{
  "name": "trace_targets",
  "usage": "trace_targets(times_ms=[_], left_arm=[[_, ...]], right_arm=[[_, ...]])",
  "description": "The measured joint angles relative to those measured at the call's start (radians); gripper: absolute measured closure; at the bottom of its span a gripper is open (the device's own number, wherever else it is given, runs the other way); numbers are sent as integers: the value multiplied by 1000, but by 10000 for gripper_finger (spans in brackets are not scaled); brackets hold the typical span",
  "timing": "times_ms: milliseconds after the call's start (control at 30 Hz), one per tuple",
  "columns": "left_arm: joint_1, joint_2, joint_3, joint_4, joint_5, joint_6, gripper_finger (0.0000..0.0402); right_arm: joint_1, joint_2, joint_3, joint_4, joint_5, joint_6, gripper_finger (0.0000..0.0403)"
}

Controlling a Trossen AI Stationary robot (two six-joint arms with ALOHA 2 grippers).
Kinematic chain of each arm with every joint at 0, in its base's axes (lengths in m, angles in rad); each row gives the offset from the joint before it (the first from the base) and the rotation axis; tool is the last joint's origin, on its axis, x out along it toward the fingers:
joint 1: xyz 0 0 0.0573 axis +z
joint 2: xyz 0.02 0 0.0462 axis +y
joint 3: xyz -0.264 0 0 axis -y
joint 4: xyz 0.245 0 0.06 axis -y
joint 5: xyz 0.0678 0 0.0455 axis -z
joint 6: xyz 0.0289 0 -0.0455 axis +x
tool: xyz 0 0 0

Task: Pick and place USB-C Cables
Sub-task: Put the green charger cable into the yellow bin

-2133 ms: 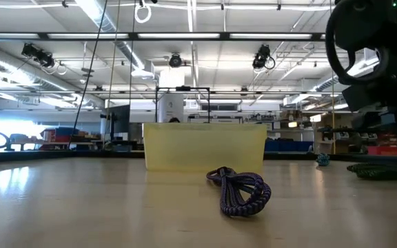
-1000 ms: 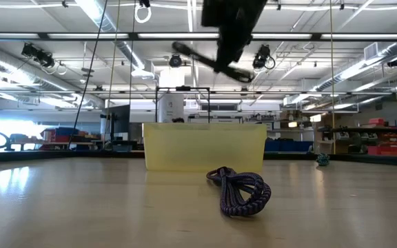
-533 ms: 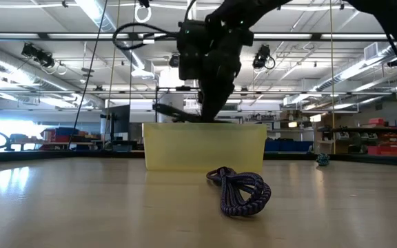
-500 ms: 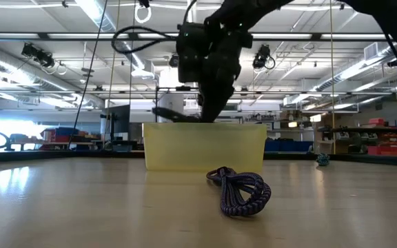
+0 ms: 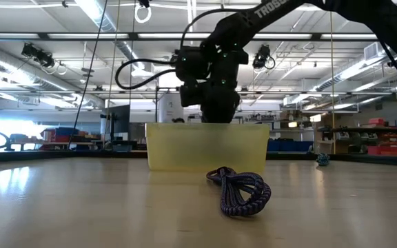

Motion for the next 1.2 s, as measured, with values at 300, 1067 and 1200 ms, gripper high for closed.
trace_targets(times_ms=[300, 1067, 1200], left_arm=[[0, 0, 0, 0, 0, 0, 214], [-4, 0, 0, 7, 0, -9, 214], [-4, 0, 0, 7, 1, -4, 214]], right_arm=[[-7, 0, 0, -2, 99, 0, 380], [1, -44, 0, -58, 21, 10, 255], [9, -111, 0, -74, 21, 60, 251]])
